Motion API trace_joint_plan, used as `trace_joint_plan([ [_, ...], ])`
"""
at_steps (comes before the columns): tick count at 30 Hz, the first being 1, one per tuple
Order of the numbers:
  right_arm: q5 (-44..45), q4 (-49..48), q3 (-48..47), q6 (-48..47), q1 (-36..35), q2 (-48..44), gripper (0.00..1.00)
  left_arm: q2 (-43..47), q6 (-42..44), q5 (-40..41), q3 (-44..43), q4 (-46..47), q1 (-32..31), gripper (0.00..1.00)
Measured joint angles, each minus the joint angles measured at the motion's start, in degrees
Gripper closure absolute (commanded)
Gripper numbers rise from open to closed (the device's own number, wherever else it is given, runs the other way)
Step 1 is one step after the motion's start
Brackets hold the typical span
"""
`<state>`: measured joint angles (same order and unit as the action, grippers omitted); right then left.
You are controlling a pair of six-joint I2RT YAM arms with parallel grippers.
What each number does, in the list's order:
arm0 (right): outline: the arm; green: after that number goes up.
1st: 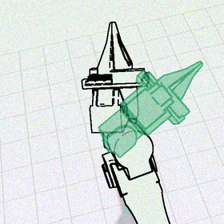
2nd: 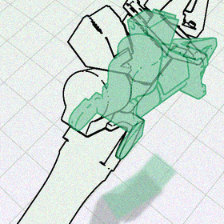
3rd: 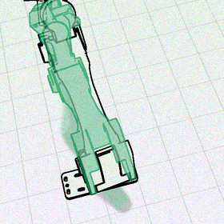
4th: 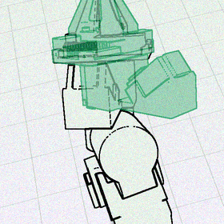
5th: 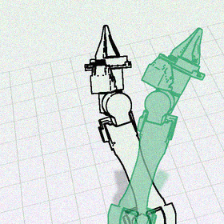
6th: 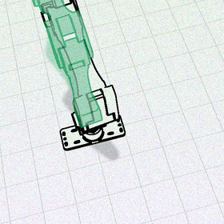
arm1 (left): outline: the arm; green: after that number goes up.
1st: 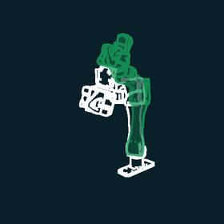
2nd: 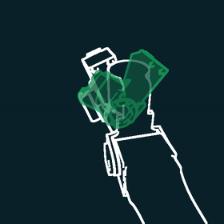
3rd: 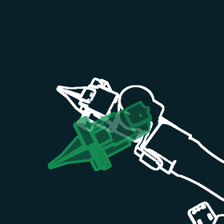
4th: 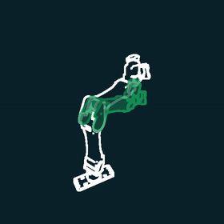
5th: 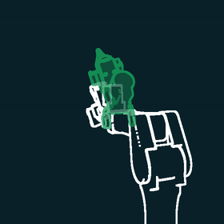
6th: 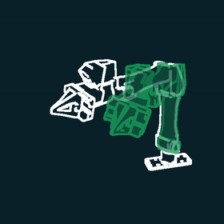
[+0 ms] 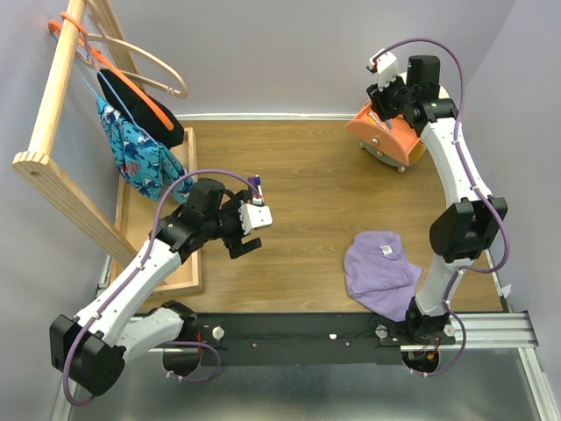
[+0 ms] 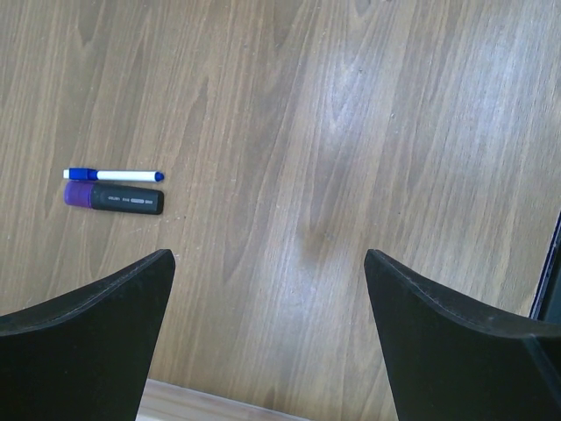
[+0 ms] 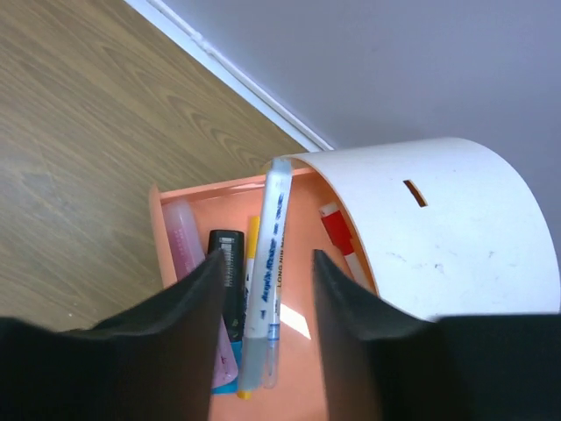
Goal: Sort the stationery into containers
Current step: Place the pen in the drawer.
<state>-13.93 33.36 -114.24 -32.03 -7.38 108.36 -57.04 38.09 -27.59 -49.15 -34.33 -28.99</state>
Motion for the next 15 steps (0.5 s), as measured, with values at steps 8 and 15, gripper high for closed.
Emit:
trace_joint_plan([
  [8, -6.2, 0.9, -0.7, 2.8, -0.1, -0.1, 0.39, 0.0, 0.1, 1.4, -0.2, -0.3, 0.0, 0.01],
  [15, -9.0, -3.0, 4.4, 13.5, -6.5, -0.6, 0.4, 2.9, 2.7, 4.2, -1.5, -5.0, 0.0, 0.02],
])
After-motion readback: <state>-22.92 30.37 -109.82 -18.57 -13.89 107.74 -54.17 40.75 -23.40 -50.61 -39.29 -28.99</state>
